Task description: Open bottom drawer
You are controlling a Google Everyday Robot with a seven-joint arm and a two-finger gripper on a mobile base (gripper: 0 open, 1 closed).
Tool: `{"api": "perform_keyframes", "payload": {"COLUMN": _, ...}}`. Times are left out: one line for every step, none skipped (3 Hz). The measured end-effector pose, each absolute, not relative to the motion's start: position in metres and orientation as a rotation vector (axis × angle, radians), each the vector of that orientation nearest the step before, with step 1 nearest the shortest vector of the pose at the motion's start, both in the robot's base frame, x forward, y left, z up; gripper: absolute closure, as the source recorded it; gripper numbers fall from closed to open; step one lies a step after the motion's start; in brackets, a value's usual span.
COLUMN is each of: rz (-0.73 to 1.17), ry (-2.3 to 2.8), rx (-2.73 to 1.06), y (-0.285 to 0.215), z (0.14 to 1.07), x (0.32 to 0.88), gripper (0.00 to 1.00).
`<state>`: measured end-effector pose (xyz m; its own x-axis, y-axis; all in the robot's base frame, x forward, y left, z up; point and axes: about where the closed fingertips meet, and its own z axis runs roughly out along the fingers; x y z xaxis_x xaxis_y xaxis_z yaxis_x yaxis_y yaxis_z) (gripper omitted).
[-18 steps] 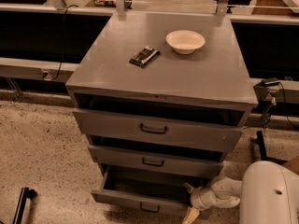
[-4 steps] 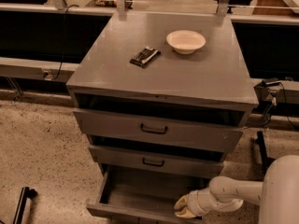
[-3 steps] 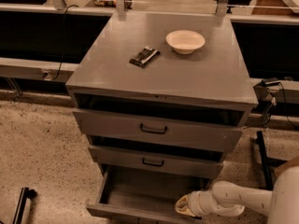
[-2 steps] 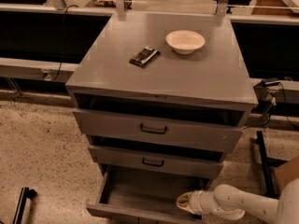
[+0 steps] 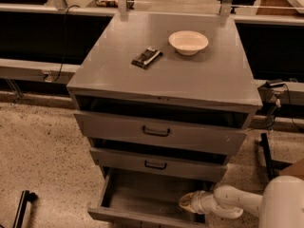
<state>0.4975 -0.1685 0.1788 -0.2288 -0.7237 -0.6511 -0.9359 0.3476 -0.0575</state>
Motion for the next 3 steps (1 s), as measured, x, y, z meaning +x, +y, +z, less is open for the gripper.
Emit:
{"api": "perform_keyframes", "payload": {"rz": 0.535, "ry": 2.071, "rx": -1.468, "y": -0.165, "z": 0.150, "x": 0.489, "gripper": 1.00}}
{"api": "perform_keyframes", "payload": {"rz": 0.572, "ry": 2.052, "rx": -1.495, "y": -0.171, "z": 0.140, "x": 0.471, "gripper": 1.00}}
{"api": "perform_keyframes", "payload": {"rz": 0.632, "ry": 1.971, "rx": -1.666, "y": -0.166, "z": 0.146, "x": 0.439, "gripper": 1.00}}
